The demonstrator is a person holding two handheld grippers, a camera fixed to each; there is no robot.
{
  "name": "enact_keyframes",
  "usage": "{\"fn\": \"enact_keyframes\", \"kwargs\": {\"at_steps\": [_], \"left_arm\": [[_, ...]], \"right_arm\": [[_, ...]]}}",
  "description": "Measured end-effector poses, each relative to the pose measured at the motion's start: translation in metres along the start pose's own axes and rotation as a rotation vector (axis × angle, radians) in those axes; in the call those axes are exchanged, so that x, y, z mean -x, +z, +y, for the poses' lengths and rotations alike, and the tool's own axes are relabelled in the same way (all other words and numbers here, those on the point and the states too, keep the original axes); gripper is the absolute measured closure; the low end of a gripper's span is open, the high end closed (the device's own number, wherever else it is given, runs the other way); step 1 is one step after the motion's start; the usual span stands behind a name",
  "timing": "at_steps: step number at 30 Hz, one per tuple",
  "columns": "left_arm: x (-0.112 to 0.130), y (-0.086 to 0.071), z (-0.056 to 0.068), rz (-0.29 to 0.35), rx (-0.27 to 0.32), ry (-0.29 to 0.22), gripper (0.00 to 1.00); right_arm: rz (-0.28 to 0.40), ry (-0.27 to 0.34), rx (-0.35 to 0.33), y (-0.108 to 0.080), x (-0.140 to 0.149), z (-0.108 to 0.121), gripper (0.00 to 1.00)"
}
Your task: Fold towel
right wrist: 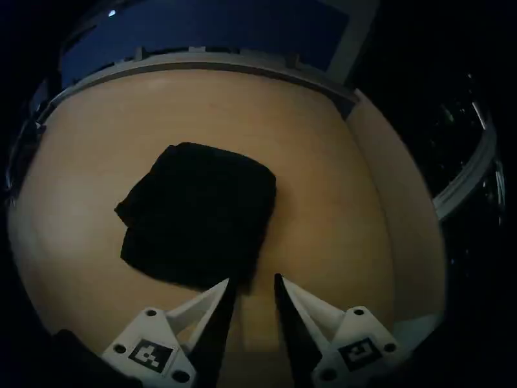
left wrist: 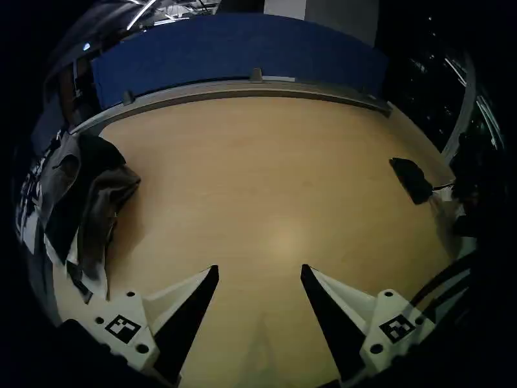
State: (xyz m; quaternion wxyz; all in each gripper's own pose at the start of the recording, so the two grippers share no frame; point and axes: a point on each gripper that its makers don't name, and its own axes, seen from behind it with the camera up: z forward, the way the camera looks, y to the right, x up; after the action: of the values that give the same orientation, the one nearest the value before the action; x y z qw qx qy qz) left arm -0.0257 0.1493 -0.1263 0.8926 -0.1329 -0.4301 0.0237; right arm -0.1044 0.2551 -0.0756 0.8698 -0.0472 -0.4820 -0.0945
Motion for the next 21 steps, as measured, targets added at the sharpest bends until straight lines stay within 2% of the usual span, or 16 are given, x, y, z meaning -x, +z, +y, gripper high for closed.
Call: {"fn": "enact_keyframes", "kwargs": {"at_steps": [6, 9, 14, 16, 21], "left_arm": [[-0.001, 0.001, -0.001, 0.000, 0.001, 0.009, 0.06], [-0.001, 0.001, -0.001, -0.001, 0.000, 0.010, 0.05], [0.000, 0.001, -0.002, -0.003, -0.001, 0.008, 0.06], [0.000, 0.002, -0.002, -0.002, 0.000, 0.008, 0.05], [-0.003, 0.002, -0.002, 0.001, 0.003, 0.010, 0.06]], "right_arm": [[-0.042, -0.008, 0.066, 0.001, 0.008, 0.014, 0.46], [-0.061, -0.012, 0.073, 0.003, 0.012, 0.015, 0.44], [-0.053, -0.012, 0.067, 0.001, 0.013, 0.011, 0.38], [-0.048, -0.008, 0.066, -0.001, 0.013, 0.012, 0.34], [-0.031, 0.002, 0.072, -0.006, 0.011, 0.015, 0.12]]}}
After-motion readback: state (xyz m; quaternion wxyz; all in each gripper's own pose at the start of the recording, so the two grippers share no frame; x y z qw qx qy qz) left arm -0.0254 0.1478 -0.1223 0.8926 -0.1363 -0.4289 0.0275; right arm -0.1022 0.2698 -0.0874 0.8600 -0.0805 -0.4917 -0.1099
